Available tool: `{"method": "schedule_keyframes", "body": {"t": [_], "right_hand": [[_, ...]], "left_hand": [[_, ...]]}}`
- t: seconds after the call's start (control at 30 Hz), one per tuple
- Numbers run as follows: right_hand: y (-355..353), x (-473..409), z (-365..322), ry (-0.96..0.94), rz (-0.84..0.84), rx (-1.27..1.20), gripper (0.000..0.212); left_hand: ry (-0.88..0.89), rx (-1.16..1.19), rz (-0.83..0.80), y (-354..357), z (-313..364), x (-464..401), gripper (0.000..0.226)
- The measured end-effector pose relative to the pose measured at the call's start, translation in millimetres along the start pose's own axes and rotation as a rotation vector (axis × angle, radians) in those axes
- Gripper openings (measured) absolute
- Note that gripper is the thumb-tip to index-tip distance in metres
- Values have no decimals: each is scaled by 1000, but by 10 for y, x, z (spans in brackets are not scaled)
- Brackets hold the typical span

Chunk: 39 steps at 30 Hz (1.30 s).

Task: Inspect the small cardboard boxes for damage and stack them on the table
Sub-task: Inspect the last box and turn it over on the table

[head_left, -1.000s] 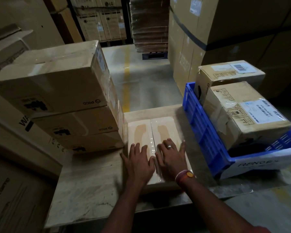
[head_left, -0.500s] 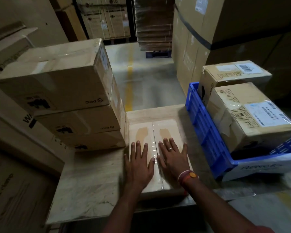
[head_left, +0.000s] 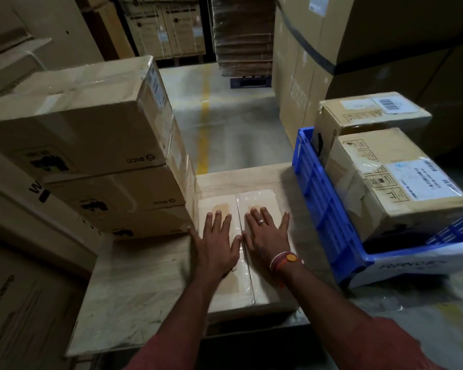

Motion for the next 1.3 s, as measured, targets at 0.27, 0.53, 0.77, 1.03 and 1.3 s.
{"method": "schedule_keyframes", "body": {"t": [0.27,0.53,0.77,1.03,1.3], "right_hand": [[44,-396,15,-59,-151,13,62],[-24,-313,113,-32,-114,-160,61],[-45,-227,249,95,-169,-292,64],[-331,-141,305,206,86,-398,69],[-1231,-111,494,308,549,-578,91]], "left_hand": [[76,121,-145,-34,-58,-396,70],[-95,316,22,-72,-214,-210,98],[-441,696,46,-54,-379,-75,126],[-427,989,235,-405,-319,-350,87],[-223,899,447,-1496,59,-403,73]]}}
Point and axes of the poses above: each hand's wrist, its own x-axis away from the middle knuckle, its own y-axis out of the palm, z = x × y, the point moved 5 cm from there along -x, towards the middle knuckle, and after that the axes turned 11 degrees about x, right-handed, at the moved point
